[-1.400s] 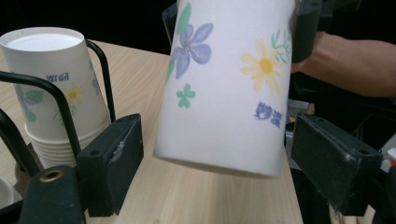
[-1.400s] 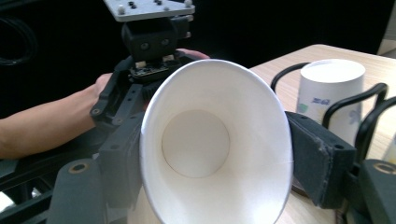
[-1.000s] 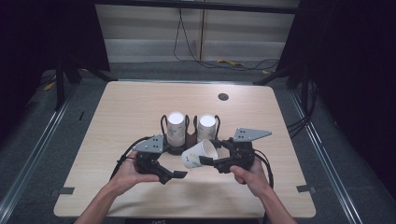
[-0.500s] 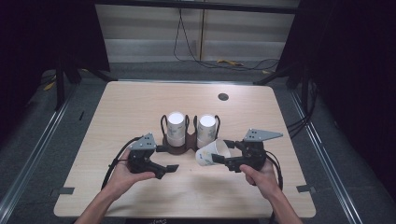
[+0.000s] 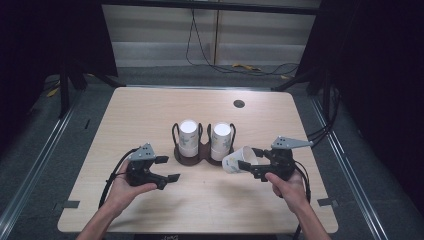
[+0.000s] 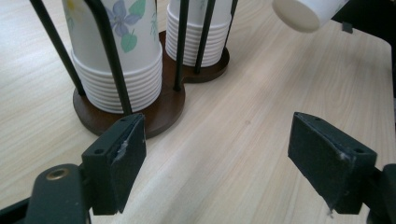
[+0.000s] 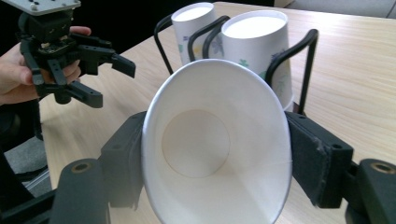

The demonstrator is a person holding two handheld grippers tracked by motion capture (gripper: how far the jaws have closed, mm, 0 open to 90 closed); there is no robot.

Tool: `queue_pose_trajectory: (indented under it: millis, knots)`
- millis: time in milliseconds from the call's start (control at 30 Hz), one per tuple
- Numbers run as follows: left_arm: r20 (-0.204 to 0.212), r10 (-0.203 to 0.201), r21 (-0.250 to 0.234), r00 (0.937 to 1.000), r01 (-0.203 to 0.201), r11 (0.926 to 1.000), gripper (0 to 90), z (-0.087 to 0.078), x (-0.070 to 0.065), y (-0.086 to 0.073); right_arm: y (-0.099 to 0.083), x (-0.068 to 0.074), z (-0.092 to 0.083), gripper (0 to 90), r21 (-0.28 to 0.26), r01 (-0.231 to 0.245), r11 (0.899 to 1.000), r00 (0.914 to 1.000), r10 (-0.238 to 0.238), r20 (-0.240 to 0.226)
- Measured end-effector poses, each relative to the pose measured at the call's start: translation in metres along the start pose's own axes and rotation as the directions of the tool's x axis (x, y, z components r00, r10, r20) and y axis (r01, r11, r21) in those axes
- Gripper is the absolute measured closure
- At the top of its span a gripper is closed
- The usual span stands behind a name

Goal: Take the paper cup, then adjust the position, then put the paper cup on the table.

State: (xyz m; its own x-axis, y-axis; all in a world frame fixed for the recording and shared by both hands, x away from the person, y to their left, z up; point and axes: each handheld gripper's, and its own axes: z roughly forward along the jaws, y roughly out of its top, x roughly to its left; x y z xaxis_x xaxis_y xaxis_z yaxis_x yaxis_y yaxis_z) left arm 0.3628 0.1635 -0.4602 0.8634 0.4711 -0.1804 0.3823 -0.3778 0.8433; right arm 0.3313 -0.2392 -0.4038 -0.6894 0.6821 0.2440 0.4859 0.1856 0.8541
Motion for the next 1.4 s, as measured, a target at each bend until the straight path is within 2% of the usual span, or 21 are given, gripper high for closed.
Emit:
queue_pose_trajectory:
  millis: [100, 167, 300, 500, 733, 833, 1200, 1367, 1400]
  knots:
    - [-0.006, -0.001, 0.004, 1.0, 0.001, 1.0, 19.3, 0.0, 0.001, -0.002, 0.0, -0.001, -0.001, 28.4, -0.009, -0.002, 1.0, 1.0, 0.002, 0.008]
    - [-0.01, -0.004, 0.004, 0.9999, 0.004, 1.0, 19.3, 0.0, 0.002, -0.003, 0.0, -0.001, -0.001, 28.5, -0.005, -0.005, 1.0, 0.9996, 0.006, 0.029]
    - [-0.016, -0.016, 0.001, 0.9997, 0.016, 0.9999, 19.3, -0.001, 0.005, -0.005, 0.001, -0.005, -0.001, 28.8, 0.024, -0.015, 1.0, 0.9953, 0.012, 0.096]
    - [-0.029, -0.026, 0.009, 0.9992, 0.026, 0.9996, 19.3, -0.003, 0.01, -0.01, 0.004, -0.011, -0.002, 28.8, 0.03, -0.026, 0.999, 0.9916, 0.022, 0.127]
    - [-0.044, -0.013, 0.01, 0.999, 0.013, 0.9999, 19.3, -0.01, 0.008, -0.012, 0.009, -0.021, 0.005, 29.0, 0.062, -0.037, 0.997, 0.982, 0.025, 0.187]
    - [-0.043, -0.024, -0.001, 0.9988, 0.024, 0.9997, 19.3, -0.01, 0.008, -0.012, 0.01, -0.027, 0.007, 29.0, 0.065, -0.05, 0.997, 0.9787, 0.036, 0.202]
    - [-0.042, -0.024, 0.0, 0.9988, 0.024, 0.9997, 19.3, -0.01, 0.01, -0.012, 0.016, -0.048, 0.011, 29.1, 0.095, -0.094, 0.991, 0.9522, 0.062, 0.299]
    - [-0.04, -0.028, 0.001, 0.9988, 0.028, 0.9996, 19.3, -0.008, 0.012, -0.012, 0.014, -0.06, 0.017, 29.1, 0.124, -0.123, 0.985, 0.9342, 0.072, 0.349]
    - [-0.039, -0.029, 0.003, 0.9988, 0.029, 0.9996, 19.3, -0.007, 0.012, -0.013, 0.014, -0.063, 0.018, 29.1, 0.135, -0.129, 0.982, 0.9278, 0.071, 0.366]
